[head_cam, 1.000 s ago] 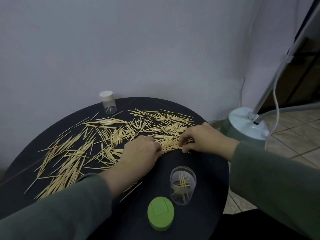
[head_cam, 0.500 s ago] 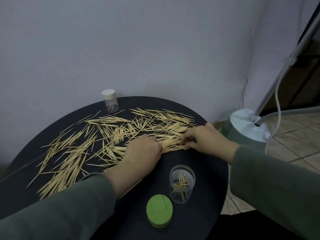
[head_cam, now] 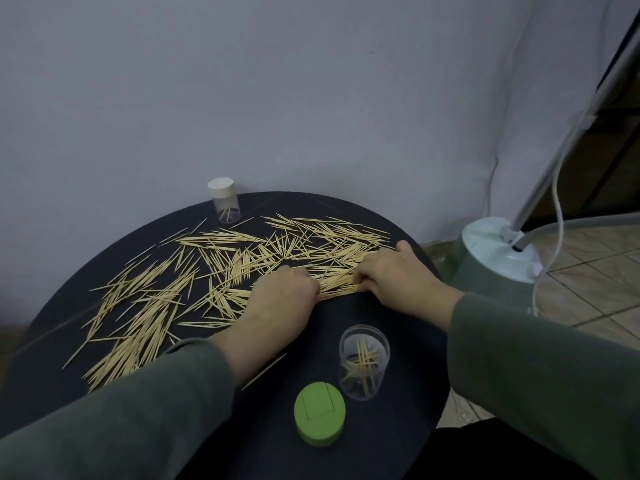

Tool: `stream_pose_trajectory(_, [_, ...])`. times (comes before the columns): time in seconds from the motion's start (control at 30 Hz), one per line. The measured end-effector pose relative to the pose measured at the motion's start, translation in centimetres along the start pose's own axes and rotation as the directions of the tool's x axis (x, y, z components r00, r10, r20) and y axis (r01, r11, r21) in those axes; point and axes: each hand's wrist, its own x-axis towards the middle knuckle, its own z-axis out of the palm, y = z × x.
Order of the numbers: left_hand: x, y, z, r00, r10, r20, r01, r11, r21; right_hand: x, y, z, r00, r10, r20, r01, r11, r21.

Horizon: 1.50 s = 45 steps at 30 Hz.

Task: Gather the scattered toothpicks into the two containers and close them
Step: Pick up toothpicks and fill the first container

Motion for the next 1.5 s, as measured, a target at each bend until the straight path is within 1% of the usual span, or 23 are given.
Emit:
stream_pose_trajectory(0.1, [-0.2, 0.0, 0.0, 1.000, -0.008, -0.023, 0.008, 1.000, -0.020, -0.2, -0.2, 0.3, 1.000, -0.004, 0.003, 0.004, 0.999, -0.034])
stream_pose_trajectory(0.17, [-0.2, -0.1, 0.2, 0.999, -0.023, -0.032, 0.022, 0.999, -0.043, -0.2, -0.2, 0.3, 1.000, -0.004, 0.002, 0.004, 1.000, -0.025])
stream_pose_trajectory(0.33, [-0.2, -0.7, 0.3, 0.997, -0.056, -0.047, 0.051, 0.994, -0.101, -0.4, -0.1, 0.2, 0.999, 0.029, -0.021, -0.026, 0.995, 0.100])
stream_pose_trajectory(0.43, [-0.3, -0.8, 0.2, 0.995, -0.075, -0.072, 0.064, 0.988, -0.143, -0.6, 0.0, 0.0, 0.997, 0.056, -0.058, -0.046, 0.986, 0.159])
stream_pose_trajectory(0.53, [-0.4, -0.8, 0.2, 0.990, -0.096, -0.106, 0.073, 0.977, -0.200, -0.8, 0.0, -0.3, 0.995, 0.091, -0.049, -0.078, 0.972, 0.221])
stream_pose_trajectory(0.7, [-0.4, -0.7, -0.1, 0.985, -0.126, -0.115, 0.086, 0.949, -0.304, -1.2, -0.1, -0.9, 0.991, 0.129, -0.041, -0.111, 0.946, 0.305])
stream_pose_trajectory(0.77, [-0.4, -0.6, -0.2, 0.980, -0.158, -0.124, 0.101, 0.921, -0.375, -1.4, -0.3, -1.1, 0.986, 0.163, -0.018, -0.144, 0.912, 0.383])
stream_pose_trajectory(0.83, [-0.5, -0.5, -0.5, 0.974, -0.200, -0.109, 0.121, 0.858, -0.499, -1.7, -0.8, -1.7, 0.982, 0.188, 0.002, -0.159, 0.829, 0.536])
stream_pose_trajectory(0.87, [-0.5, -0.5, -0.8, 0.973, -0.213, -0.091, 0.123, 0.807, -0.577, -1.9, -1.1, -2.2, 0.982, 0.190, 0.007, -0.153, 0.766, 0.624])
stream_pose_trajectory(0.93, [-0.8, -0.1, -1.8, 0.978, -0.202, -0.053, 0.102, 0.684, -0.722, -2.4, -1.5, -3.2, 0.987, 0.159, 0.000, -0.103, 0.637, 0.764])
stream_pose_trajectory(1.0, [-1.3, 0.1, -2.9, 0.980, -0.187, -0.064, 0.058, 0.579, -0.813, -2.8, -1.7, -4.1, 0.994, 0.104, -0.035, -0.024, 0.515, 0.857])
stream_pose_trajectory(1.07, [-1.9, 0.3, -4.0, 0.981, -0.173, -0.086, 0.005, 0.469, -0.883, -3.3, -1.6, -4.8, 0.997, 0.056, -0.057, 0.032, 0.376, 0.926])
stream_pose_trajectory(1.13, [-2.8, 0.6, -4.9, 0.985, -0.142, -0.103, -0.054, 0.313, -0.948, -3.9, -1.6, -5.3, 0.997, 0.020, -0.072, 0.064, 0.261, 0.963])
stream_pose_trajectory(1.17, [-3.2, 0.8, -5.2, 0.986, -0.125, -0.108, -0.075, 0.246, -0.966, -4.0, -1.6, -5.4, 0.997, 0.005, -0.079, 0.075, 0.227, 0.971])
stream_pose_trajectory(1.27, [-4.3, 1.1, -5.5, 0.988, -0.096, -0.122, -0.113, 0.086, -0.990, -4.7, -2.1, -5.5, 0.995, -0.053, -0.086, 0.093, 0.133, 0.987])
stream_pose_trajectory(1.33, [-4.8, 1.2, -5.1, 0.988, -0.084, -0.129, -0.127, 0.028, -0.992, -5.0, -2.4, -5.3, 0.992, -0.101, -0.078, 0.087, 0.090, 0.992])
stream_pose_trajectory(1.4, [-5.3, 1.4, -4.7, 0.990, -0.060, -0.126, -0.125, 0.009, -0.992, -5.3, -2.8, -5.0, 0.986, -0.165, -0.038, 0.051, 0.073, 0.996])
stream_pose_trajectory(1.5, [-5.8, 1.8, -4.0, 0.991, -0.004, -0.133, -0.132, 0.044, -0.990, -5.7, -2.8, -4.5, 0.968, -0.248, 0.042, -0.025, 0.074, 0.997])
